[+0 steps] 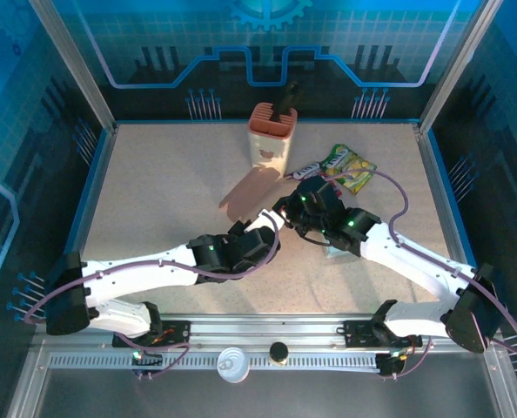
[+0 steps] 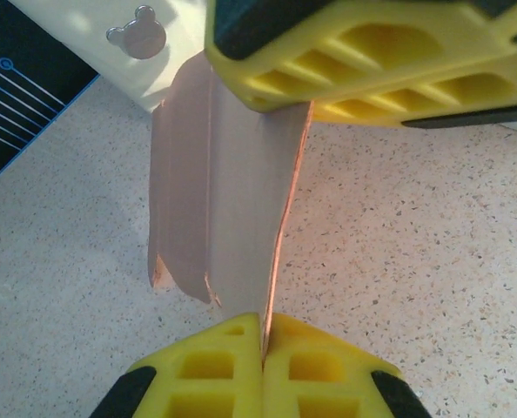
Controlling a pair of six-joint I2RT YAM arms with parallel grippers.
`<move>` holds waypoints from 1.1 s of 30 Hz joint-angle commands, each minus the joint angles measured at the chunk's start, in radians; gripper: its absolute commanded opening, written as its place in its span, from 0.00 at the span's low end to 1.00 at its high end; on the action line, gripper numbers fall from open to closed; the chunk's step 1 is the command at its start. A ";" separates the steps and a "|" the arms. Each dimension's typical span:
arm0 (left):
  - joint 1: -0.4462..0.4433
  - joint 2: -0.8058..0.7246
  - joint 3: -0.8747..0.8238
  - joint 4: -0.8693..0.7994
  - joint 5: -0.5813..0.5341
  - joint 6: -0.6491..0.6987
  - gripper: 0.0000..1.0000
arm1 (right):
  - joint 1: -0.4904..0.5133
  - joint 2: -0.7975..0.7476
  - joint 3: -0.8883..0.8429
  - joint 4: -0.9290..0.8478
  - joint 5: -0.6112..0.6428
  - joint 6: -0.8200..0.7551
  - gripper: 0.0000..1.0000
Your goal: Fold the paper box
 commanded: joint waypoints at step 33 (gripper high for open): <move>0.521 -0.510 -0.245 -0.134 0.409 -0.467 0.48 | 0.024 0.233 0.016 0.464 -0.155 0.085 0.00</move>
